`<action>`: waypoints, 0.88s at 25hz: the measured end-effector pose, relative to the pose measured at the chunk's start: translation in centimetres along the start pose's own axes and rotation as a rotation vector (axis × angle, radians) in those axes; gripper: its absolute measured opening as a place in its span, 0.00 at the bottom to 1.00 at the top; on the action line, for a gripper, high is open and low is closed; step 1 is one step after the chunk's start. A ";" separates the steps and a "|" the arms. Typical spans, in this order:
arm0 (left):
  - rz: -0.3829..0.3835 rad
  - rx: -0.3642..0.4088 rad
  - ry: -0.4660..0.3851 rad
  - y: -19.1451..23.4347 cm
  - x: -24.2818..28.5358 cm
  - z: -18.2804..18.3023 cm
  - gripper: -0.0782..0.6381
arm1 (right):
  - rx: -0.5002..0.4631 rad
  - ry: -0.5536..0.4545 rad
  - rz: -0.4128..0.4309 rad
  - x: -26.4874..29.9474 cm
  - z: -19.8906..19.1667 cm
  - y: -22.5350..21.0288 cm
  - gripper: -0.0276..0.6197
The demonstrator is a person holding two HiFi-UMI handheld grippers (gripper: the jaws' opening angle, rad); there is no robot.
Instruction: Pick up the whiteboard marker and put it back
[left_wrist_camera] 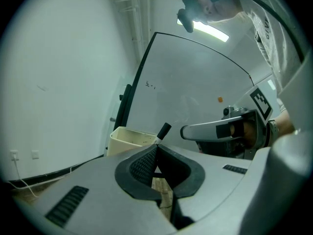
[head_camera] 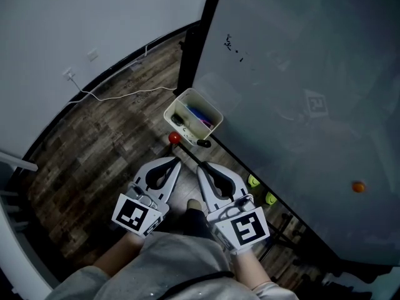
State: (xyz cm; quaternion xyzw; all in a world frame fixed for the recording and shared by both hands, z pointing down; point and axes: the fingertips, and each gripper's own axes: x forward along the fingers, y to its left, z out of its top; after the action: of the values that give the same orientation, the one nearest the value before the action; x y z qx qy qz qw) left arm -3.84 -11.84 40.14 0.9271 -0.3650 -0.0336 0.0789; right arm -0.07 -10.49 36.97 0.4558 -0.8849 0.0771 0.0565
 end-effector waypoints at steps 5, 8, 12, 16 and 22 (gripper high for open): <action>0.013 0.002 -0.014 -0.2 -1.0 0.7 0.13 | -0.034 -0.033 0.017 -0.3 0.4 1.1 0.08; 0.016 0.010 -0.023 -0.5 -1.4 1.3 0.13 | -0.045 -0.033 0.024 -0.4 0.8 1.5 0.08; 0.018 0.018 -0.040 -0.8 -1.8 2.0 0.13 | -0.041 -0.036 0.034 -0.5 1.2 1.9 0.07; 0.023 0.021 -0.051 -0.8 -2.1 2.4 0.13 | -0.030 -0.030 0.045 -0.3 1.3 2.1 0.07; 0.022 0.023 -0.063 -1.1 -2.5 2.9 0.13 | -0.047 -0.008 0.058 -0.1 1.7 2.9 0.07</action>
State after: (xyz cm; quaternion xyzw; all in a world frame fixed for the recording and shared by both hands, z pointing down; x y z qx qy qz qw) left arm -5.28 -9.66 37.15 0.9224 -0.3777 -0.0578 0.0569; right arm -2.40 -9.08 35.04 0.4286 -0.8997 0.0560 0.0615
